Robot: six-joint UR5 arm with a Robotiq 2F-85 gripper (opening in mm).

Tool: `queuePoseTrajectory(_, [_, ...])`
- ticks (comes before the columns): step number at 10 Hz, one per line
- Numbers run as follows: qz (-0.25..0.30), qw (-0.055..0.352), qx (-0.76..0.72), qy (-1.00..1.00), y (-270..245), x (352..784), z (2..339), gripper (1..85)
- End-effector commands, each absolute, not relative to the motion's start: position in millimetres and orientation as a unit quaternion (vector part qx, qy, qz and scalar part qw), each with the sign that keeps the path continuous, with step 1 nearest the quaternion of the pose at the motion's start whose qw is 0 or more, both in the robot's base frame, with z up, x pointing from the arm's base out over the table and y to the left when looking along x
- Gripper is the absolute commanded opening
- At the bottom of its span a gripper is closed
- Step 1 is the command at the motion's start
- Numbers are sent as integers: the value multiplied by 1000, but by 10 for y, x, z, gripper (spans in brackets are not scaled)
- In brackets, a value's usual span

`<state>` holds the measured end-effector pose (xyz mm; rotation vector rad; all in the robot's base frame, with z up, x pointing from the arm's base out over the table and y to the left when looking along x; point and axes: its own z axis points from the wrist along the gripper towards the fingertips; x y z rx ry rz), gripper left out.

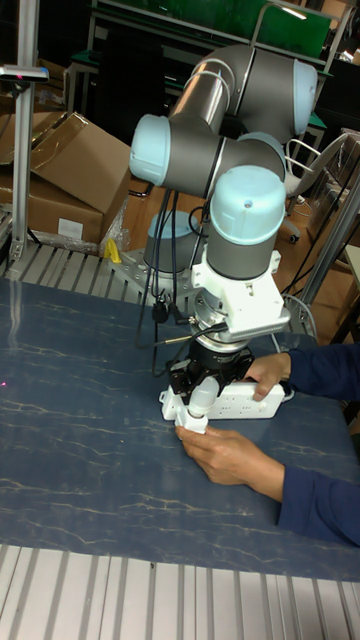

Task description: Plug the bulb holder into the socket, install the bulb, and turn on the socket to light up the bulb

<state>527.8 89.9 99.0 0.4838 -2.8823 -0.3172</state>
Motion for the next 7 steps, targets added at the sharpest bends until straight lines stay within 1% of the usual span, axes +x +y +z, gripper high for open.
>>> queuePoseTrajectory(1, [-109, 103, 143, -978, 926, 5311, 997, 10])
queuePoseTrajectory(2, [-109, 105, 140, -979, 948, 5319, 1017, 50])
queuePoseTrajectory(3, [-117, 102, 150, -976, 979, 5342, 1043, 140])
queuePoseTrajectory(4, [-115, 98, 169, -974, 932, 5398, 1048, 313])
queuePoseTrajectory(6, [-123, 83, 191, -970, 901, 5523, 1057, 547])
queuePoseTrajectory(7, [-121, 80, 195, -970, 889, 5548, 1043, 600])
